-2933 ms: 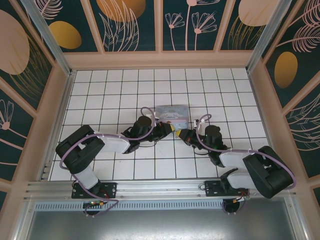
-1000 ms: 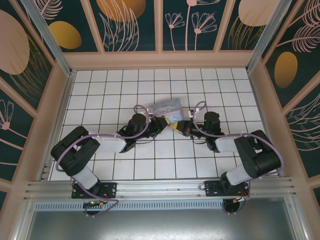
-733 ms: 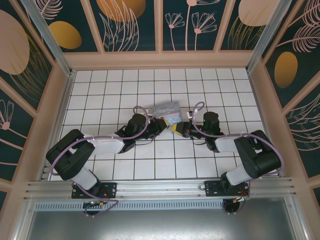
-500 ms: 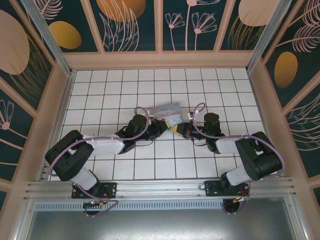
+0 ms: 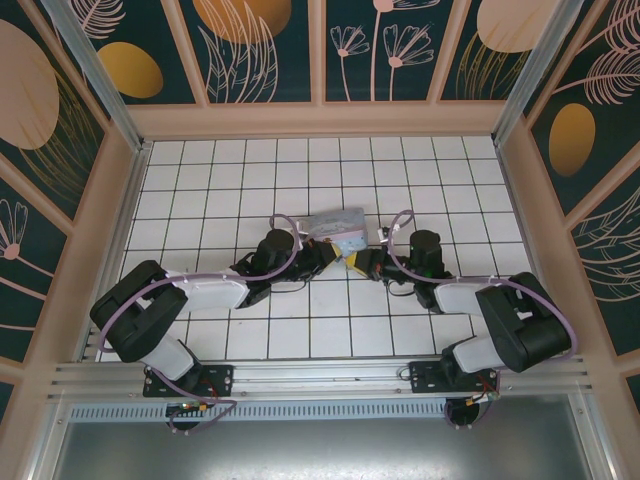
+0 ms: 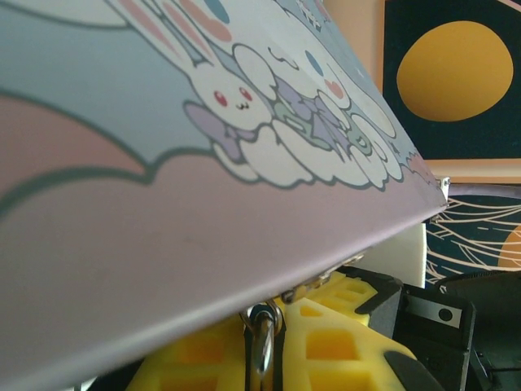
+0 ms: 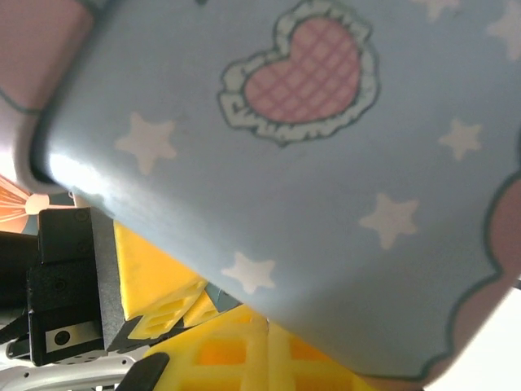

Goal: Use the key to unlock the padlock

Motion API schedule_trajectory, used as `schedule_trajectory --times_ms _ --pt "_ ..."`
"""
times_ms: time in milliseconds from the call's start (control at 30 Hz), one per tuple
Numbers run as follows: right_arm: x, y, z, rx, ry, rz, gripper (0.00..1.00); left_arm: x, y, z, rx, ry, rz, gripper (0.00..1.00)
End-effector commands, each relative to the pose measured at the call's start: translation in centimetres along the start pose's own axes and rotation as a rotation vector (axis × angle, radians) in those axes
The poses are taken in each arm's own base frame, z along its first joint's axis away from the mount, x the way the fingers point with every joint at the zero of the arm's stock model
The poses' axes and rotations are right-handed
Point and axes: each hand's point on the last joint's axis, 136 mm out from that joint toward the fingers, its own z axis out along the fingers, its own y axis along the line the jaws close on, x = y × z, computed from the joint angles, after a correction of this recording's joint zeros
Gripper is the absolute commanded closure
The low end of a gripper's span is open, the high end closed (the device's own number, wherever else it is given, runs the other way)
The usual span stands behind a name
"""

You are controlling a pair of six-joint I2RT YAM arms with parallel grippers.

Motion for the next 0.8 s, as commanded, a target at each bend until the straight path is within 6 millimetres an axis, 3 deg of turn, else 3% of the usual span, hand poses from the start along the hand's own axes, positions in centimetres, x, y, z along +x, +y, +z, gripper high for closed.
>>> schedule_trajectory --times_ms 0,767 --pt "0.0 0.6 0.5 -0.019 -0.001 -0.022 1.0 -0.1 -2.8 -0.5 0.088 -0.009 0.059 1.0" --pt "-1.1 1.1 0.5 0.008 -0.026 -0.044 1.0 -0.1 -2.6 -0.8 0.089 -0.014 0.059 1.0"
